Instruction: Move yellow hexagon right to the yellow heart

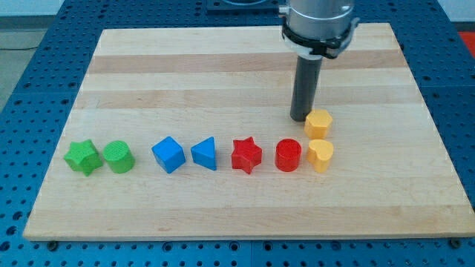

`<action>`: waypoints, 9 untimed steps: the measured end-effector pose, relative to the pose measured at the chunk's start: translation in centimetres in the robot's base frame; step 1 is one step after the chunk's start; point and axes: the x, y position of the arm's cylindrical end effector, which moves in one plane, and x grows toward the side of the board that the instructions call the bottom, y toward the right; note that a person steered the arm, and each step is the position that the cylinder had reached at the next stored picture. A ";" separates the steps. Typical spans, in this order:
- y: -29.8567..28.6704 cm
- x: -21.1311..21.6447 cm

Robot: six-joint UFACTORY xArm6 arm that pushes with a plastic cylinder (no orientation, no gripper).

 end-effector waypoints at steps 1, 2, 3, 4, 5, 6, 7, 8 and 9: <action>1.3 0.8; 1.7 0.9; 3.1 0.8; 4.2 0.8; 4.7 0.8; 5.3 0.8; 6.3 0.9; 6.8 1.1; 7.0 1.7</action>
